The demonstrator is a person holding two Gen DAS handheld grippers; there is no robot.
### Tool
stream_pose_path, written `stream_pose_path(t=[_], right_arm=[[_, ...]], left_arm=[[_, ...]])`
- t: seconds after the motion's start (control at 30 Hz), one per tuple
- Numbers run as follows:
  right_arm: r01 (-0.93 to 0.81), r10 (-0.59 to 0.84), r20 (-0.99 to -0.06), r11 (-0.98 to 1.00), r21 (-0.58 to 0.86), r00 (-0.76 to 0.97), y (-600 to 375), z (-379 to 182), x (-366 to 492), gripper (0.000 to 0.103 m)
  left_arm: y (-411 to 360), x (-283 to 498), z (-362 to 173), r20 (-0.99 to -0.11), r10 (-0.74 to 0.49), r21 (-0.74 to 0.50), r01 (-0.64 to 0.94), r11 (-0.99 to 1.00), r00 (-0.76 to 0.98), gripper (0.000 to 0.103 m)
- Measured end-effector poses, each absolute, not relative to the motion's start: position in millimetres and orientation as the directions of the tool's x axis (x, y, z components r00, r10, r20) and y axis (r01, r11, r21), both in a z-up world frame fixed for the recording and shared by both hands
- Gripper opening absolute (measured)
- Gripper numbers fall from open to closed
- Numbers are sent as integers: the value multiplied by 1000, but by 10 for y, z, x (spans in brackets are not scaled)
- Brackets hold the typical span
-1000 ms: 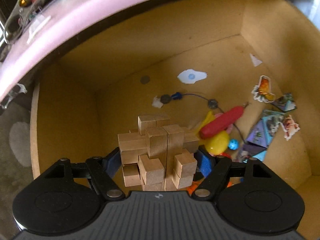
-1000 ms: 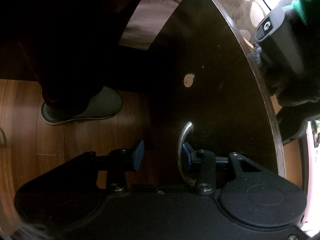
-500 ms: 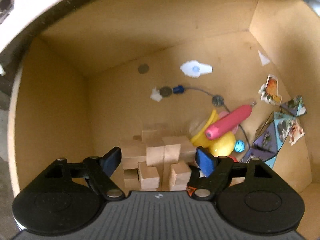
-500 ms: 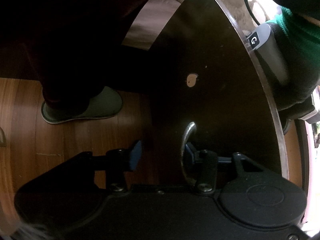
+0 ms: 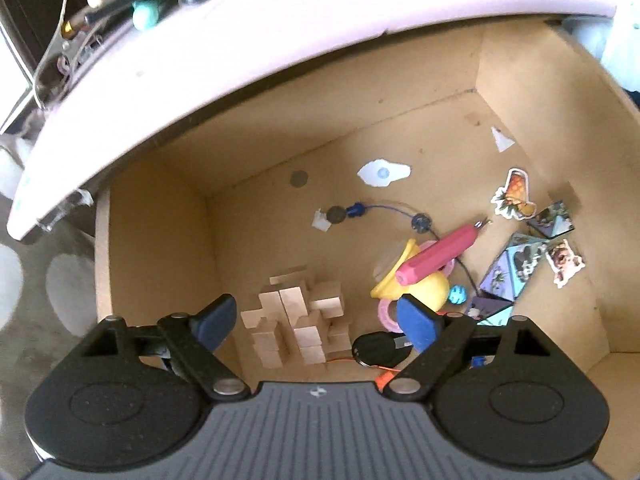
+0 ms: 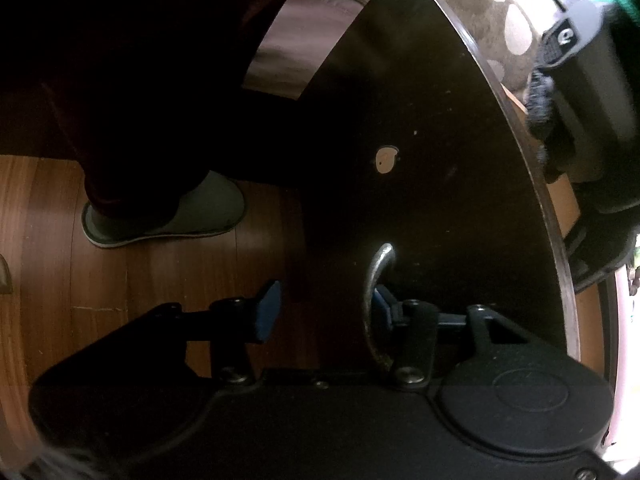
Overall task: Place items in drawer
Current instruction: 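Raise the left gripper back toward the toys on the nightstand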
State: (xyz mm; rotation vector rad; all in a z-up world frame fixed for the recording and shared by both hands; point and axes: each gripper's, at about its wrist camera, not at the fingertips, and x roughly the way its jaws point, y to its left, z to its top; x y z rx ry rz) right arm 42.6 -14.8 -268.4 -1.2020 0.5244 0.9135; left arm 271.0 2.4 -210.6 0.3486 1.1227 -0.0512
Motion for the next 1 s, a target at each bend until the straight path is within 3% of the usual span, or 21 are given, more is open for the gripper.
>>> stream_pose_path(t=[0.6, 0.83, 1.0], right_arm=[[-825, 313, -772, 80, -559, 554, -148, -2609, 434, 51], [-825, 313, -771, 83, -559, 554, -147, -2605, 435, 51], [-824, 317, -769, 81, -561, 555, -162, -2603, 425, 51]], left_arm=[[-159, 2573, -1561, -858, 105, 256, 241, 936, 502, 90], [-102, 2505, -1053, -764, -15, 145, 194, 970, 645, 90], [-90, 2636, -837, -666, -2, 170, 154, 973, 746, 90]])
